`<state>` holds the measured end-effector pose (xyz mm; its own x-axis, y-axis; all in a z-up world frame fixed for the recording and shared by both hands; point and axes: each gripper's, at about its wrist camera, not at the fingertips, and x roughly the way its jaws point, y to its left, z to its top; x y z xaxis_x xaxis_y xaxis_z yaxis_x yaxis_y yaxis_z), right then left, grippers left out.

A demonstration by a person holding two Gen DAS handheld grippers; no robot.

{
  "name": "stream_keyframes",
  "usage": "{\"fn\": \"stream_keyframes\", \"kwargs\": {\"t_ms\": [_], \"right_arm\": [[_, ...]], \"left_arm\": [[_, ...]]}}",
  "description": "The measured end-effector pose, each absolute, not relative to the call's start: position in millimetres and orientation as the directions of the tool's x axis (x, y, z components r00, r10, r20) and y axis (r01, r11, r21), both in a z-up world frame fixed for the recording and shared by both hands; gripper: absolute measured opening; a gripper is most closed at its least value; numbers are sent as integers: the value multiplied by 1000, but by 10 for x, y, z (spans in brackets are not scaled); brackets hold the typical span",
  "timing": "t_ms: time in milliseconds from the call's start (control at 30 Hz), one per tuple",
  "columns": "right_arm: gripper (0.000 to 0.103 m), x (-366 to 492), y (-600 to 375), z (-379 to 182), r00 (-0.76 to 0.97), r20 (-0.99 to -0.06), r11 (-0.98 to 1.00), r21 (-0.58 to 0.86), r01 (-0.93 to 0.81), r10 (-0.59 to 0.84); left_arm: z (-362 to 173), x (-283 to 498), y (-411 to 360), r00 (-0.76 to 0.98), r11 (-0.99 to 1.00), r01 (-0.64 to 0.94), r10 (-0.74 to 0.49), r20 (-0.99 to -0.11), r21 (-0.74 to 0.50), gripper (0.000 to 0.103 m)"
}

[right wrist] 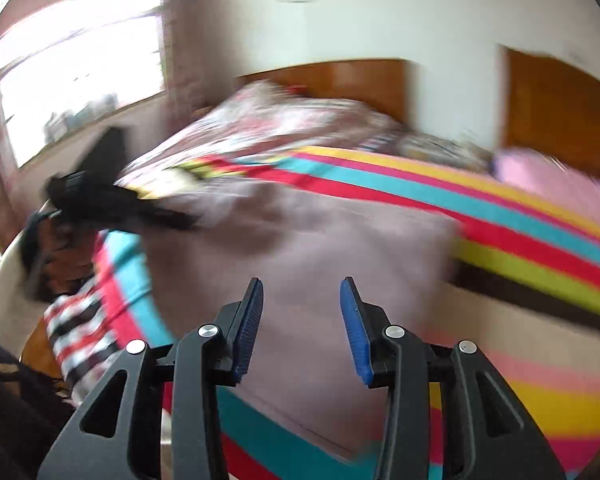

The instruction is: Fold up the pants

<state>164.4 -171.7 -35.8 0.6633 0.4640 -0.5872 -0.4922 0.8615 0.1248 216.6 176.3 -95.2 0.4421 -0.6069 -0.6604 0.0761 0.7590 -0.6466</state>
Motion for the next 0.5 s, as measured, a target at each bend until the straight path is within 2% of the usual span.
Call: {"fn": "stream_keyframes", "kwargs": {"t_ms": [100,200,300,367,433,500], "right_arm": [[40,1584,-1973,-376,700,-577,897,145,-419,420],[40,1548,-1934,-447,690,-573,887,167,-430,442],[40,1515,-1690,-745,634,-640,871,118,-476,434],[41,1483,-1499,-1034,617,-687,862,25,-507,383],[42,1439,-1509,-1061,635,-669,866,25,-500,386],[44,1465,-1581,-1006,611,-682,867,68,-494,402]], "left_arm": [[-764,2141,1713,469,778,125,-593,-654,-615,22],[-575,2102,1654,496,795,176,-581,-645,-581,22],[-508,2079,1689,523,796,196,-579,-625,-573,22],[-654,2115,1786,525,801,158,-564,-638,-578,22],[-940,2184,1920,502,797,92,-555,-664,-597,23],[-1219,2219,2095,488,712,64,-633,-601,-699,29]]}}
